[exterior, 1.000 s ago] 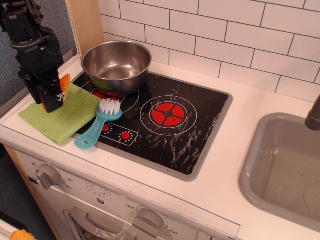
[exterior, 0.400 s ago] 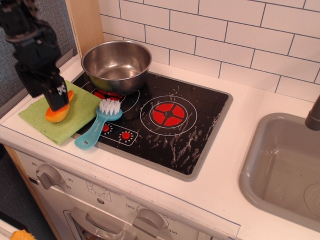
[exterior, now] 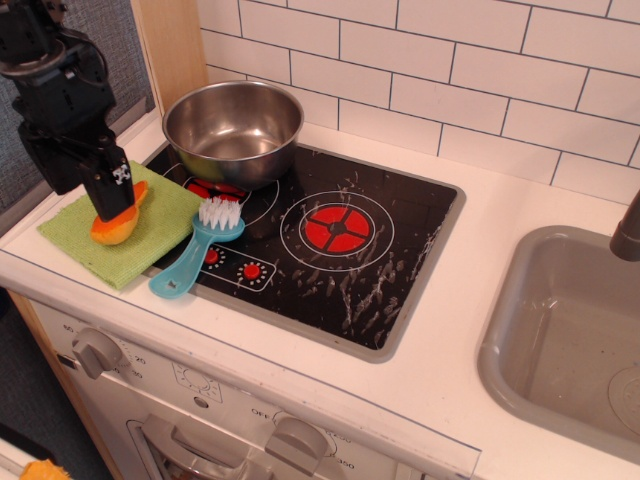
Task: Place the orange on the green cloth.
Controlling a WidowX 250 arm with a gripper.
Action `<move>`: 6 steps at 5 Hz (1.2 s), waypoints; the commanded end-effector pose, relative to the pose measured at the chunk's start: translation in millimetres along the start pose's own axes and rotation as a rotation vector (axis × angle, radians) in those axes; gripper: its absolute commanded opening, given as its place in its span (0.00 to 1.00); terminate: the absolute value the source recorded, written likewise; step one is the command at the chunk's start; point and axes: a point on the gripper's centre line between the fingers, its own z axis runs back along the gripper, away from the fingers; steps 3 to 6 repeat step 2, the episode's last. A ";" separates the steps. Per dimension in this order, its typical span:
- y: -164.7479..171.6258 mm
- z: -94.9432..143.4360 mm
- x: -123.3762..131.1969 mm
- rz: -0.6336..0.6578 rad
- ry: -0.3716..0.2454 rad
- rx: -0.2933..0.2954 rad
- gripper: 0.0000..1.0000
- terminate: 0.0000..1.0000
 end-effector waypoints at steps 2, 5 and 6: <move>0.2 16.7 2.6 0.008 -0.004 0.091 1.00 1.00; 0.2 16.7 2.6 0.008 -0.004 0.091 1.00 1.00; 0.2 16.7 2.6 0.008 -0.004 0.091 1.00 1.00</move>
